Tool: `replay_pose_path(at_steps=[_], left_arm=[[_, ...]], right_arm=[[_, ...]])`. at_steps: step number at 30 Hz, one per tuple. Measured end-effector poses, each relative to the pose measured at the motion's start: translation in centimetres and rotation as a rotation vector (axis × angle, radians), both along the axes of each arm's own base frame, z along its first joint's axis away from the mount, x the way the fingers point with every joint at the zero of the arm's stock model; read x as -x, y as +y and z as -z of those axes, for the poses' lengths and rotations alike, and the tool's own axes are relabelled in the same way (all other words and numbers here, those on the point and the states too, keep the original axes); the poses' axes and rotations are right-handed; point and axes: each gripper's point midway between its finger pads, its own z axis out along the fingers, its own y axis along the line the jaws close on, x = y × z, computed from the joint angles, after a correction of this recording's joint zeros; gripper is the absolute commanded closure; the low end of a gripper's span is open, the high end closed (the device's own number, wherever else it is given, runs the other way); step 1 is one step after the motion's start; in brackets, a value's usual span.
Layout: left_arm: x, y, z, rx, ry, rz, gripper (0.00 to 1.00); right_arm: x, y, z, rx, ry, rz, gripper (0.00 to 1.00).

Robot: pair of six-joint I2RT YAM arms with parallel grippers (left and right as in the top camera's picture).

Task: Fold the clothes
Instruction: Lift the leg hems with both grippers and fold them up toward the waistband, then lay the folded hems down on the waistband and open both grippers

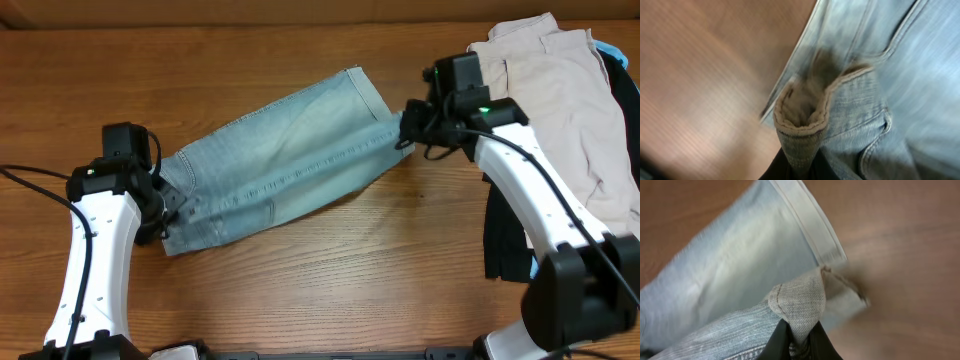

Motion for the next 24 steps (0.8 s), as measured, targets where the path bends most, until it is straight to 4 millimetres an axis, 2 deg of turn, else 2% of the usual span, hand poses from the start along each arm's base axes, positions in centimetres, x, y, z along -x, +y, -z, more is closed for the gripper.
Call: replay_pose_path(at_steps=[3, 8, 11, 14, 17, 18, 22, 24], left_arm=[[-2.0, 0.6, 0.1, -0.024, -0.07, -0.009, 0.96], [-3.8, 1.5, 1.1, -0.061, -0.093, -0.018, 0.96], [-4.9, 2.0, 2.5, -0.075, -0.089, -0.022, 0.96], [-6.1, 2.4, 4.3, -0.083, -0.077, -0.024, 0.96], [-7.7, 2.8, 5.9, -0.093, -0.099, -0.026, 0.83], [-8.4, 2.9, 6.3, -0.096, -0.114, -0.027, 0.69], [-11.4, 3.7, 6.4, -0.122, -0.225, -0.039, 0.57], [-12.3, 4.1, 5.9, -0.135, -0.267, -0.04, 0.31]], right_arm=[[-2.4, 1.1, 0.5, -0.015, -0.075, -0.019, 0.96], [-5.7, 3.3, -0.4, -0.037, -0.228, -0.053, 0.96], [-7.4, 4.7, -0.9, -0.053, -0.315, -0.074, 0.95], [-8.6, 5.6, -0.2, -0.059, -0.355, -0.086, 0.91], [-10.0, 6.3, 1.3, -0.065, -0.39, -0.092, 0.86], [-10.3, 6.4, 2.0, -0.064, -0.391, -0.091, 0.81], [-10.8, 6.6, 4.6, -0.053, -0.375, -0.096, 0.66], [-10.8, 6.5, 5.1, -0.047, -0.362, -0.093, 0.59]])
